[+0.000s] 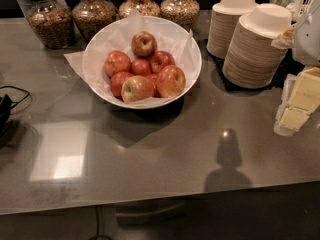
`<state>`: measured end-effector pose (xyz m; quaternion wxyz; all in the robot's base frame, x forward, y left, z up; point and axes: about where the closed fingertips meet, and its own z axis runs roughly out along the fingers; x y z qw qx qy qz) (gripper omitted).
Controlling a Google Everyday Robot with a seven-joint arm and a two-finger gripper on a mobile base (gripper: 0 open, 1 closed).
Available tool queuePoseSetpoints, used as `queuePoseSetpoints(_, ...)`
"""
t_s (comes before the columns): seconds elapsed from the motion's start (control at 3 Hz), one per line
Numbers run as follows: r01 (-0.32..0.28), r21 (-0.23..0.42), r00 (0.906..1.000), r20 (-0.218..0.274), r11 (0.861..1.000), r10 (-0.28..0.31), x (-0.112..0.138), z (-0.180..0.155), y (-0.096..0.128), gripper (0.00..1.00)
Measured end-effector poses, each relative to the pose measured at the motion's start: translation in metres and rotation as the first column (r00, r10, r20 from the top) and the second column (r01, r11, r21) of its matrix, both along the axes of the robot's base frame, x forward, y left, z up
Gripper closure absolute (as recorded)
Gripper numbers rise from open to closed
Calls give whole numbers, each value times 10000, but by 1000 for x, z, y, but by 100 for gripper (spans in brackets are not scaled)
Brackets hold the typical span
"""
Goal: Pick apple from white bowl
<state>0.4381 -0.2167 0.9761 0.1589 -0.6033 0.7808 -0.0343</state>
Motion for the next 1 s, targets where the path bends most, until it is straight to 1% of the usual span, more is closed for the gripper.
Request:
queuePoseSetpoints(0.33, -1, 1, 10000, 2, 10000, 1, 0, 0, 0, 0)
queuePoseSetpoints(0.67, -105, 201, 9997, 231, 9997, 101, 4, 2, 6, 0)
queuePoseSetpoints(1.0, -792, 837, 9954, 608, 9933, 742, 22, 6, 29, 0)
